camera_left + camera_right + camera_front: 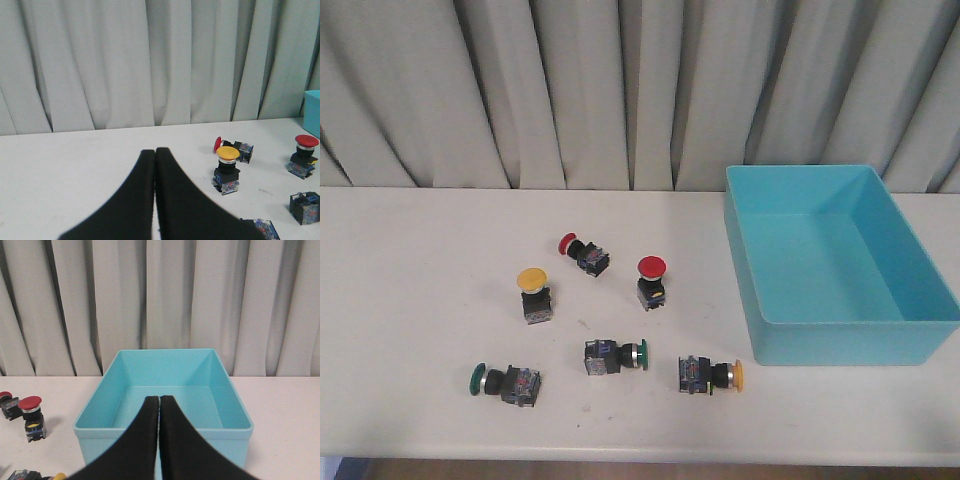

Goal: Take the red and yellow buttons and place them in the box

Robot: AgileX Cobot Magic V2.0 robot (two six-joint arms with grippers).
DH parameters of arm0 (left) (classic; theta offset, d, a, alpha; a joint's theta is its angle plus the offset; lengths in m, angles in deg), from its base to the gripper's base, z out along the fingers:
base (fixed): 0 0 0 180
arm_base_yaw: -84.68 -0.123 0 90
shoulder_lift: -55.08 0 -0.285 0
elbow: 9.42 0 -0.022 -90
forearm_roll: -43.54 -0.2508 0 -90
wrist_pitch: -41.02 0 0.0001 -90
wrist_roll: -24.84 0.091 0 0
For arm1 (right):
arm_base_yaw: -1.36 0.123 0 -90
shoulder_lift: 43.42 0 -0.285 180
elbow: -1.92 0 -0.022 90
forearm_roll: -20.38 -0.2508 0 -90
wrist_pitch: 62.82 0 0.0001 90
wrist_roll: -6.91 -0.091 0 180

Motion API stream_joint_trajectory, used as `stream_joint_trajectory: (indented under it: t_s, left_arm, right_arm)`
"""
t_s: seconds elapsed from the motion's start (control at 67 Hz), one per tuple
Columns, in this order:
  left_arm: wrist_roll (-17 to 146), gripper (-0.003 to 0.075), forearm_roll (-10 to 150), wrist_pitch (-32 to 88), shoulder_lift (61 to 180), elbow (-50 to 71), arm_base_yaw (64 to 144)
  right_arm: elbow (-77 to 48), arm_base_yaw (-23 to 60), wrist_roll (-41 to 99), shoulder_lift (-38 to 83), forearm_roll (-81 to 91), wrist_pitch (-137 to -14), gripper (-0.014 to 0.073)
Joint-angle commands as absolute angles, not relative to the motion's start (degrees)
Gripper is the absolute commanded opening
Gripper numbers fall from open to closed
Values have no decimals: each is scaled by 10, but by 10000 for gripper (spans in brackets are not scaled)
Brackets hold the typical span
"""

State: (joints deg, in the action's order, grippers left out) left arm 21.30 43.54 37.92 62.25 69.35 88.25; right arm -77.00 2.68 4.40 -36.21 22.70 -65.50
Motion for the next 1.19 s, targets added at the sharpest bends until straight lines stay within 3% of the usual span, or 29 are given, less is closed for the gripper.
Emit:
stream_joint_trajectory:
  t_s: [0.0, 0.896, 1.179]
  left_arm:
    - [208, -6, 435, 417, 615, 721, 886]
    - [202, -6, 439, 454, 615, 707, 886]
    - [194, -6, 435, 453, 635, 582, 886]
  right_arm:
    - [-774, 26, 45, -368, 230, -615, -3]
    - [-769, 26, 45, -368, 230, -610, -3]
    - [-634, 26, 39, -306, 232, -661, -3]
